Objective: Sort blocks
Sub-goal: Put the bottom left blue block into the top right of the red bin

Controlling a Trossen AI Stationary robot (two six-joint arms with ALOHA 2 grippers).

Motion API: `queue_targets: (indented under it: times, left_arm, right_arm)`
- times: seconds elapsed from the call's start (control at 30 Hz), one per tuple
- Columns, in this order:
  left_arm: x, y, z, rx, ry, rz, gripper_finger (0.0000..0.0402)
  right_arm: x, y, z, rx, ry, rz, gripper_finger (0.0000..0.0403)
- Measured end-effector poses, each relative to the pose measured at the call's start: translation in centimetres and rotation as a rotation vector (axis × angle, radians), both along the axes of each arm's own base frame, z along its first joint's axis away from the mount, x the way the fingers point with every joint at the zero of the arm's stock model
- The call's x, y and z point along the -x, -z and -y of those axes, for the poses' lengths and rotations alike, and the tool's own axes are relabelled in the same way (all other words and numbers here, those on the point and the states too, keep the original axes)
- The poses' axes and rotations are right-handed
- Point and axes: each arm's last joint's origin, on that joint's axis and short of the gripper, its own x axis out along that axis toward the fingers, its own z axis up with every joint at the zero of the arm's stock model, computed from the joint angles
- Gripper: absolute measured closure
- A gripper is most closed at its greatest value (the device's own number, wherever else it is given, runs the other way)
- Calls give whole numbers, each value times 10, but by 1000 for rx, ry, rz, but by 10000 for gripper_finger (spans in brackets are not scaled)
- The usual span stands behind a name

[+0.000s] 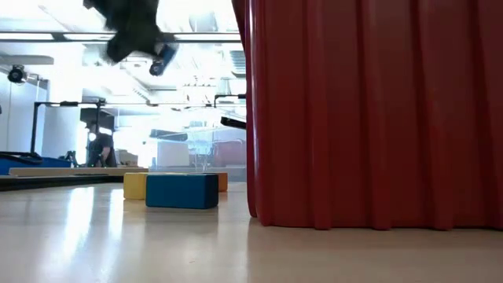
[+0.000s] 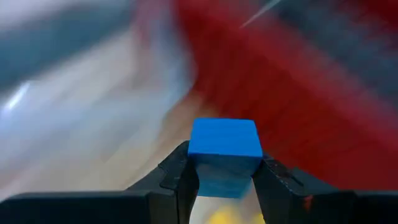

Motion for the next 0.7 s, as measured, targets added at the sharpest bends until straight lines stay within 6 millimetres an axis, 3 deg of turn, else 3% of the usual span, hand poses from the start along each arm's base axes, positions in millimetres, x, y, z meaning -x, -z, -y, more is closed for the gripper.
queue_targets:
  times: [0.13, 0.23, 0.7]
  left_arm:
    - [-9, -30, 8, -159, 132, 272, 299]
    - [-18, -40, 10, -224, 208, 378, 299]
    - [-79, -35, 10, -371, 318, 484, 299]
  right_arm:
    - [-11, 1, 4, -59, -84, -30, 304]
    - [-22, 1, 8, -98, -148, -50, 297]
    - [-71, 7, 26, -159, -255, -89, 237]
